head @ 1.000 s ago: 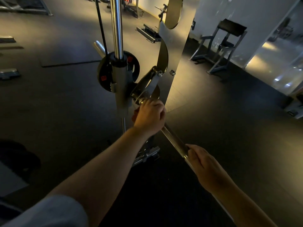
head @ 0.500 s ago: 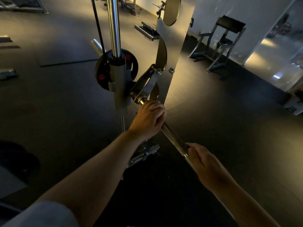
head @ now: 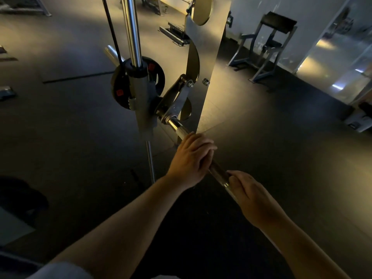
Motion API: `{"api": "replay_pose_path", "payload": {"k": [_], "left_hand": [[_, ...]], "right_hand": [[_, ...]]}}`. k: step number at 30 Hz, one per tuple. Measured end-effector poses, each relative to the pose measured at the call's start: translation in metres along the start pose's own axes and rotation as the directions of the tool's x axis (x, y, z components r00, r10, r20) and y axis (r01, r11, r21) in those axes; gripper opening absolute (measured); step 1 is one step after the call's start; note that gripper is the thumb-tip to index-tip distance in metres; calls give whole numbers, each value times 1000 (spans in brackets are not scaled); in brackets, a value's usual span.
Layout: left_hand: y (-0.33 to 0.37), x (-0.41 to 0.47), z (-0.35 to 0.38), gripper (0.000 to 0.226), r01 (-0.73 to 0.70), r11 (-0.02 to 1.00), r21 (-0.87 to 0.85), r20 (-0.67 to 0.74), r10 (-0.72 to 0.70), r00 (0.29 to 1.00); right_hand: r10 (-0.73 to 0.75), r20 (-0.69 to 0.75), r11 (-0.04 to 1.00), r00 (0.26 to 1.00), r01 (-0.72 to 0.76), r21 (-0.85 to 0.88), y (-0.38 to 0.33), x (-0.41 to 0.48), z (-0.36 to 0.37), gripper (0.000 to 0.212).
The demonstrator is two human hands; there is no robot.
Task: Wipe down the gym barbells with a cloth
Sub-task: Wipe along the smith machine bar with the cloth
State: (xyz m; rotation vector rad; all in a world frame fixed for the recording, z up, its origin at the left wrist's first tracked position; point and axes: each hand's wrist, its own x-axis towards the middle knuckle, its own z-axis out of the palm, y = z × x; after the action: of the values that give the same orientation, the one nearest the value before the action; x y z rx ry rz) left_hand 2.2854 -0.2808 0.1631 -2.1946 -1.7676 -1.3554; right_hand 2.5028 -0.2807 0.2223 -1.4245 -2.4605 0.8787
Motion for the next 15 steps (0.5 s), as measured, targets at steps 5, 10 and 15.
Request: {"api": "replay_pose_path", "payload": {"k": [5, 10, 15], "left_hand": [[-47, 26, -17, 26, 235, 972, -21, -44, -236, 971], [-2, 14, 16, 25, 396, 901, -179, -179, -425, 887], [59, -30, 33, 36, 209, 972, -108, -66, -217, 974]], "right_hand": [[25, -4, 1000, 1000, -25, 4, -3, -2, -2, 22], [28, -10, 999, 1000, -28, -21, -4, -7, -3, 26], [67, 0, 997, 998, -67, 29, 2, -11, -5, 32]]}}
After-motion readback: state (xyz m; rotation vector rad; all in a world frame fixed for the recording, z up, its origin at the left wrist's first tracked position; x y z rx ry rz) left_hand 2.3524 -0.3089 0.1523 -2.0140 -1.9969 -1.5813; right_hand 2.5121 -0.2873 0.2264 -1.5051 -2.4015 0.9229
